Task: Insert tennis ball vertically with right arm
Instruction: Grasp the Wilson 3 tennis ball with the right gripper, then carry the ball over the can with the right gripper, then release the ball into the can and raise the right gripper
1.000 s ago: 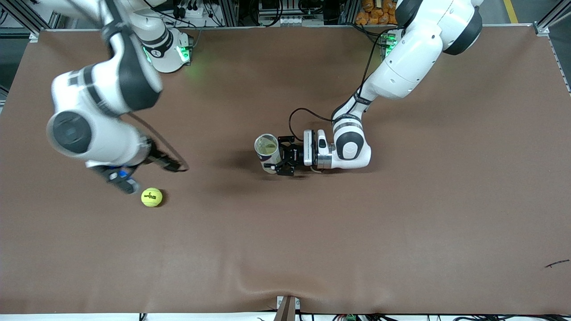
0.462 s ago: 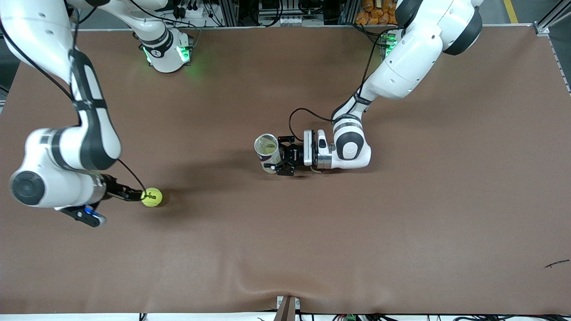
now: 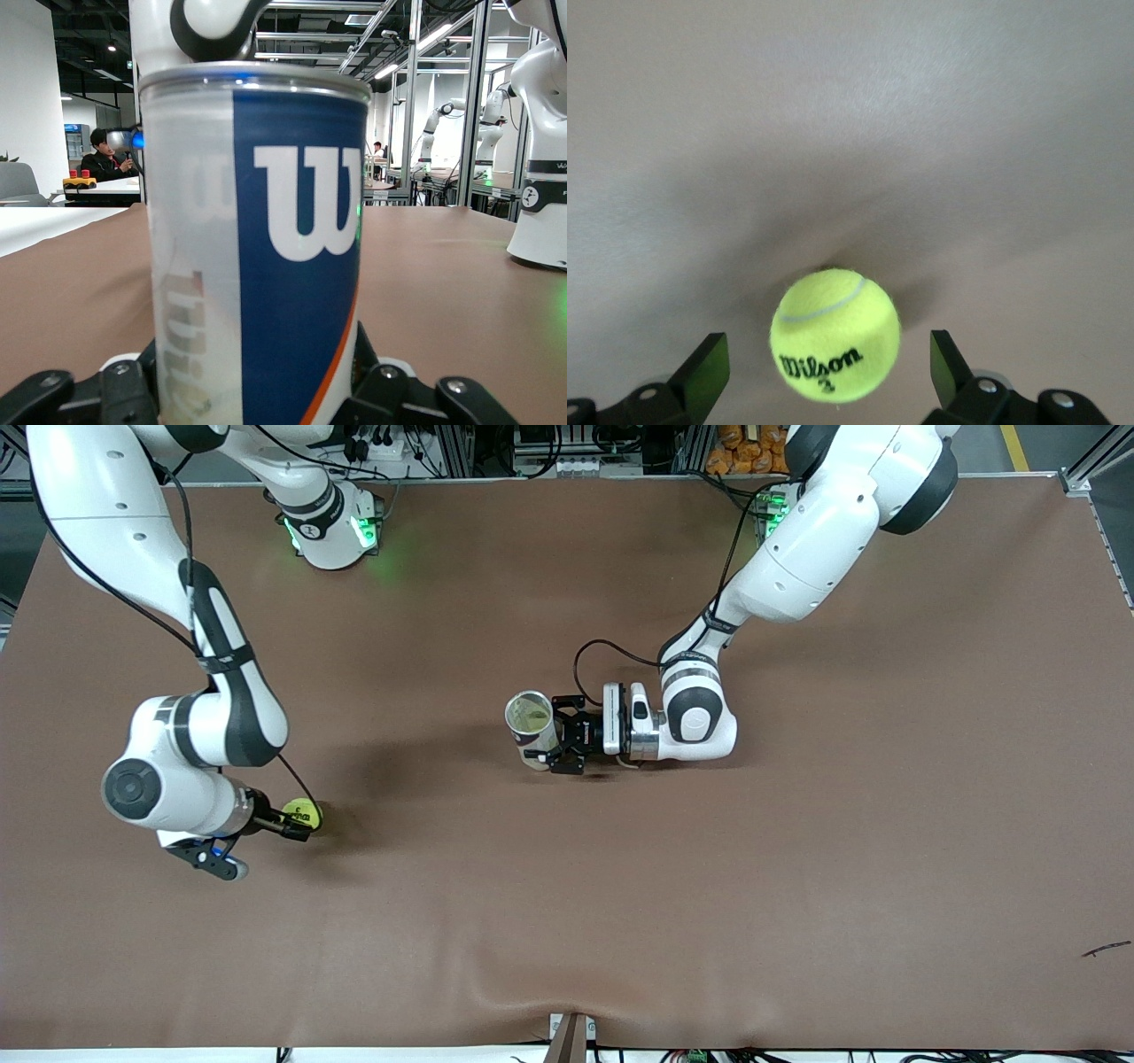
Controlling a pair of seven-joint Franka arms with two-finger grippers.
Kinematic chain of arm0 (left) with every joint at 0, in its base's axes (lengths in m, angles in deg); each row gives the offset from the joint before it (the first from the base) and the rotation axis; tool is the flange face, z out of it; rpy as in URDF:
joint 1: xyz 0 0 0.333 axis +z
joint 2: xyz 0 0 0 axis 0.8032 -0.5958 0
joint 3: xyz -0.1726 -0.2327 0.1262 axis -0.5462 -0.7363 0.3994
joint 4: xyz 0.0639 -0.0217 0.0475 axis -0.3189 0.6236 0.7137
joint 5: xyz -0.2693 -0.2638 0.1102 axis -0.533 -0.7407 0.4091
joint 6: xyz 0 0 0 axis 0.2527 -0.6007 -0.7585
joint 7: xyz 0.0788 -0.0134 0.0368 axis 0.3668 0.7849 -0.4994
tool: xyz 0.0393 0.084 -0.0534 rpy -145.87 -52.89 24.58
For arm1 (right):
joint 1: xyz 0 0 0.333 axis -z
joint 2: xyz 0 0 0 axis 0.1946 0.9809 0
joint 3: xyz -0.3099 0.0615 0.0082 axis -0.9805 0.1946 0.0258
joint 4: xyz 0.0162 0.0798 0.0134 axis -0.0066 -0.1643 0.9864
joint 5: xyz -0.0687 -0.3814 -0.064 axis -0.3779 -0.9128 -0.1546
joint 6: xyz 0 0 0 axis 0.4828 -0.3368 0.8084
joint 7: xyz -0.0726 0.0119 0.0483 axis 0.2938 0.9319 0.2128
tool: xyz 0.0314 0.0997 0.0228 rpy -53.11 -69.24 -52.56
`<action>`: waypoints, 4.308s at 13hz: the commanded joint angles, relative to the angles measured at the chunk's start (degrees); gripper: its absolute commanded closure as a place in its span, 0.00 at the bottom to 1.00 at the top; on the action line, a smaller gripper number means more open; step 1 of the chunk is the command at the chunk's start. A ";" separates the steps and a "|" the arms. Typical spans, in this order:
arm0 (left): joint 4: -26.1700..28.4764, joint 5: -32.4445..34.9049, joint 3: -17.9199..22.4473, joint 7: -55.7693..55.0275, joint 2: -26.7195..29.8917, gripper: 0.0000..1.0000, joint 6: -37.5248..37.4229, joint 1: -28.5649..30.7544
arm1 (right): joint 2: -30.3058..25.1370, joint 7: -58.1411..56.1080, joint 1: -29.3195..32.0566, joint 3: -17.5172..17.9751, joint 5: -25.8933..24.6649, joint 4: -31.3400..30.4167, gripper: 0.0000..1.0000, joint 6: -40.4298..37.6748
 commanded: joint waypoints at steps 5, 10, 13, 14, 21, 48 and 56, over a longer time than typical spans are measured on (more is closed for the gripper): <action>-0.47 -1.32 0.14 2.60 -1.41 0.23 0.57 -0.24 | -1.15 -0.72 0.22 0.50 -0.87 -5.62 0.00 5.50; -0.39 -1.23 0.14 2.60 -1.49 0.23 0.57 -0.24 | -1.24 -0.63 0.13 0.59 -0.60 -7.12 0.36 6.38; -0.47 -1.32 0.05 2.60 -1.49 0.23 0.57 -0.24 | -4.21 0.25 -1.01 0.86 -0.25 -6.51 0.36 2.19; -0.39 -1.23 0.14 2.60 -1.41 0.23 0.57 -0.24 | -6.49 0.34 -1.71 1.03 -0.08 -6.33 0.36 -0.97; -0.39 -1.23 0.14 2.69 -1.58 0.23 0.57 -0.24 | -15.92 29.10 -17.16 7.26 1.24 1.99 0.35 -19.08; -0.39 -1.32 0.14 3.13 -2.11 0.23 0.57 -0.24 | -6.43 57.73 -31.33 7.18 8.01 13.97 0.00 -17.09; -0.12 -1.67 0.14 2.95 -1.93 0.03 0.66 0.02 | -9.40 50.83 -26.95 6.92 6.17 16.79 0.00 -26.12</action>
